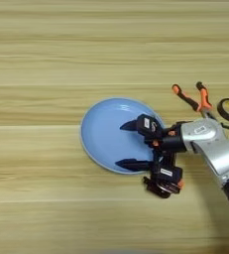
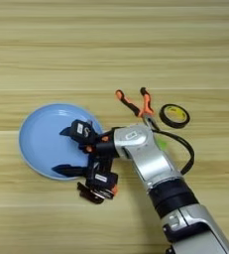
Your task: Move the objects on the table
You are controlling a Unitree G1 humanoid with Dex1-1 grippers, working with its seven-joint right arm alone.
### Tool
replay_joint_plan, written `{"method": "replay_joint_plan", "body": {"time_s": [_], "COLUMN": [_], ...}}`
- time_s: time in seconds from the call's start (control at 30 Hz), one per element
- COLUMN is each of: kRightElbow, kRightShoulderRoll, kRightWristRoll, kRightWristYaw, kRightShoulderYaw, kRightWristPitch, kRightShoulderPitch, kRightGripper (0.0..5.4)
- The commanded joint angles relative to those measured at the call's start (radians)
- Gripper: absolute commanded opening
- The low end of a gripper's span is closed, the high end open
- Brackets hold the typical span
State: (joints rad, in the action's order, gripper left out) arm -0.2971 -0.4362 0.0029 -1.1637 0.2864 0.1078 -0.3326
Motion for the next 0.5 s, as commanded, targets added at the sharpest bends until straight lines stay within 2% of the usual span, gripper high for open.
{"method": "replay_joint_plan", "body": {"time_s": [0.03, 0.5], "kRightElbow": [0.042, 0.118], "kRightShoulderRoll": [-0.036, -0.049], "kRightWristRoll": [-0.004, 0.002], "kRightWristYaw": [0.014, 0.007], "kRightShoulderYaw": [-0.005, 0.000], "kRightWristPitch": [0.006, 0.019], "kRightShoulderPitch": [-0.019, 0.007], "kRightGripper": [5.38, 5.38]}}
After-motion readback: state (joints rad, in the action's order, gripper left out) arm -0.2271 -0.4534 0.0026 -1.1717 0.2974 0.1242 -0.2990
